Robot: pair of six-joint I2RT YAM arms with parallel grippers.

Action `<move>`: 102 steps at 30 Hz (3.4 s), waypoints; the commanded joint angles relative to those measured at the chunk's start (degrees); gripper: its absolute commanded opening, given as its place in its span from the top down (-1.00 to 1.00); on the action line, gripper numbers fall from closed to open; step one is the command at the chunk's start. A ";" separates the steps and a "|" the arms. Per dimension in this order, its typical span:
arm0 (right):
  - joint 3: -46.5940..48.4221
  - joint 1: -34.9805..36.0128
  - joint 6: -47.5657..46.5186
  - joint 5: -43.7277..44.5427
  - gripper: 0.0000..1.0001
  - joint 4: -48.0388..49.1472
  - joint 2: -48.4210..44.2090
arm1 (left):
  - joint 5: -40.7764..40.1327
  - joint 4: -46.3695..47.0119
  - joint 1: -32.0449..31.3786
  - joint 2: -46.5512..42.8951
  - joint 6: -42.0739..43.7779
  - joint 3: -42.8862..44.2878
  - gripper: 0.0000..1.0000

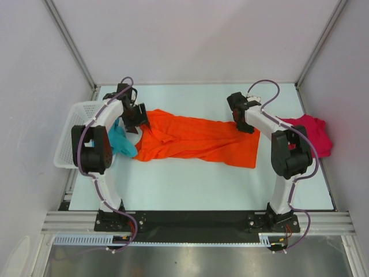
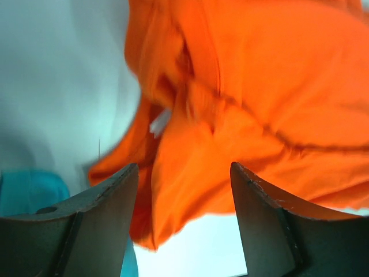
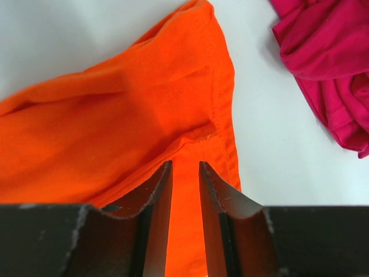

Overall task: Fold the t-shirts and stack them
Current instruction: Fold the flattened tshirt in 1/3 of the way

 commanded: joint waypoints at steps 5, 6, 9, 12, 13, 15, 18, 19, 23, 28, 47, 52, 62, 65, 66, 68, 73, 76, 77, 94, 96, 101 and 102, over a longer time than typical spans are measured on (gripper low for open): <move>-6.91 6.07 3.78 -1.44 0.37 -2.59 -9.11 | -0.70 1.88 -2.27 -16.61 1.48 -14.43 -0.41; -7.89 6.87 4.22 -1.44 0.37 -3.12 -9.99 | -0.96 1.80 -2.27 -17.49 1.66 -15.49 -0.40; -12.20 9.60 6.24 -1.53 0.36 -3.91 -11.84 | -2.37 1.62 -2.27 -20.65 2.27 -19.79 -0.41; -16.14 11.79 8.35 -1.88 0.36 -4.17 -12.98 | -2.46 1.53 -2.27 -21.98 2.71 -21.30 -0.42; -16.94 12.15 8.71 -2.05 0.36 -4.26 -13.07 | -2.63 1.62 -2.27 -22.24 2.71 -22.00 -0.41; -18.61 13.11 9.93 -2.14 0.36 -4.79 -13.25 | -2.99 1.97 -2.27 -22.33 2.80 -22.88 -0.42; -19.76 13.73 10.73 -1.53 0.36 -5.49 -13.86 | -3.51 2.50 -2.27 -21.98 2.80 -23.67 -0.42; -19.85 13.74 10.91 -1.44 0.36 -5.58 -14.21 | -3.25 2.67 -2.27 -21.89 2.80 -23.85 -0.42; -19.50 13.65 11.00 -0.12 0.35 -6.63 -14.57 | -3.34 3.73 -2.36 -21.01 3.06 -24.73 -0.41; -19.06 13.30 10.64 0.23 0.35 -6.99 -14.31 | -3.52 4.61 -2.36 -19.70 3.06 -24.99 -0.41; -19.85 11.10 11.35 1.46 0.36 -7.43 -12.11 | -0.44 10.67 -2.27 -15.74 3.68 -27.01 0.49; -21.08 10.40 12.31 -0.29 0.37 -6.46 -12.37 | -2.63 10.67 -2.09 -17.40 3.51 -27.72 0.82; -21.79 10.83 14.51 -1.44 0.37 -6.02 -11.49 | -3.25 10.32 0.10 -19.78 3.77 -30.53 0.96; -21.79 10.92 14.25 -1.79 0.37 -5.50 -10.79 | -4.30 9.80 1.16 -20.92 3.68 -30.88 0.98; -21.70 11.01 14.25 -1.88 0.37 -5.49 -10.62 | -4.74 9.62 1.42 -21.18 3.59 -30.79 0.98; -21.61 11.10 14.07 -2.14 0.37 -5.23 -9.91 | -5.97 8.92 1.86 -22.41 3.33 -30.71 0.99; -22.83 11.19 15.12 -2.58 0.38 -5.49 -9.38 | -7.64 7.86 2.83 -24.26 2.80 -30.79 1.00; -23.89 11.45 16.44 -2.93 0.39 -5.84 -9.82 | -8.26 7.77 3.00 -24.26 2.71 -31.41 1.00; -24.77 11.54 17.58 -2.85 0.39 -6.11 -10.17 | -8.61 7.69 3.09 -24.44 2.80 -31.58 1.00; -29.08 10.83 26.02 0.49 0.39 -11.90 -12.72 | -8.88 7.86 3.09 -25.23 2.71 -32.99 1.00; -29.69 10.83 26.90 0.84 0.39 -12.52 -13.07 | -8.88 8.30 3.09 -25.06 2.71 -33.34 1.00; -32.33 10.92 29.45 1.20 0.39 -13.84 -15.44 | -7.48 8.83 3.09 -24.26 2.89 -33.78 1.00; -32.59 10.84 29.63 1.20 0.39 -14.10 -15.62 | -7.38 9.00 3.09 -24.18 2.98 -33.78 1.00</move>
